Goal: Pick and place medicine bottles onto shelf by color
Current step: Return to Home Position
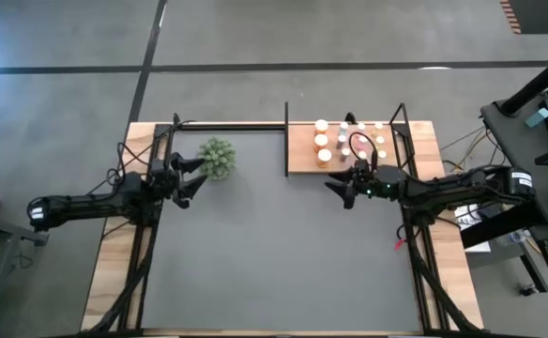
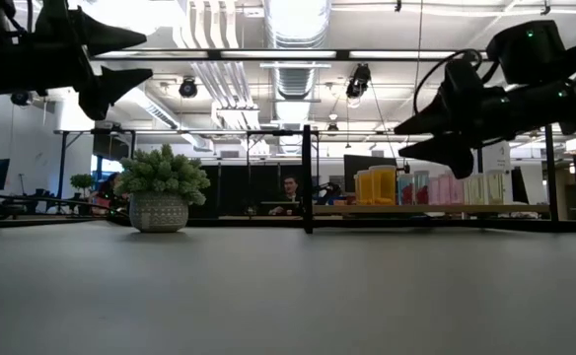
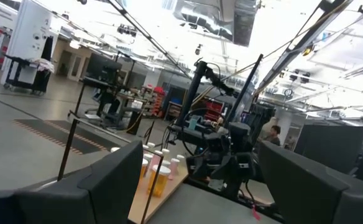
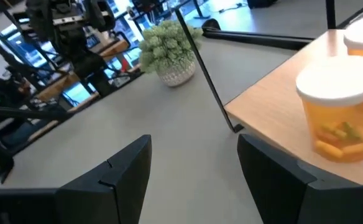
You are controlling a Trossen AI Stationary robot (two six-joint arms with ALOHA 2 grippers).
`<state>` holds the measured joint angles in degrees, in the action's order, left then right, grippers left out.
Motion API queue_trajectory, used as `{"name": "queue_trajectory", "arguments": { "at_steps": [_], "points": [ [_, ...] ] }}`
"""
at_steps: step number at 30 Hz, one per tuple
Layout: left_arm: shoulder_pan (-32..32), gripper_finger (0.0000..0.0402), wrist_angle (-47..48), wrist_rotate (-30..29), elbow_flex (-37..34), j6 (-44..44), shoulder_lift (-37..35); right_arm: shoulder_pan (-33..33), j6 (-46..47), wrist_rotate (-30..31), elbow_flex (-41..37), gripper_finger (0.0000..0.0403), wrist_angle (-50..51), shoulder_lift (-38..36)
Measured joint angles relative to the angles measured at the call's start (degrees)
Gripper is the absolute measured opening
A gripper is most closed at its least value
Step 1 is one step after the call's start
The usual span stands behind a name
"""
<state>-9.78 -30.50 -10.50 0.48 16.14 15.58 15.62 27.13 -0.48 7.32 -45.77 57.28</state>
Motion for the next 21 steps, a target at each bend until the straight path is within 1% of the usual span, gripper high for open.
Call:
{"name": "queue_trajectory", "arguments": {
  "at_steps": [7,14,21],
  "points": [
    [0.0,0.0302,0.0,0.0,0.0,0.0,0.1,0.0,1.9,-2.8,-3.3,0.0228,-4.0,-1.0],
    [0.0,0.0302,0.0,0.0,-0.1,0.0,0.2,0.0,3.0,-3.4,-6.4,0.0228,-5.6,-3.7],
    [0.0,0.0302,0.0,0.0,-0.1,0.0,0.1,0.0,2.9,-9.9,-6.6,0.0228,-5.6,-5.7]
  ]
}}
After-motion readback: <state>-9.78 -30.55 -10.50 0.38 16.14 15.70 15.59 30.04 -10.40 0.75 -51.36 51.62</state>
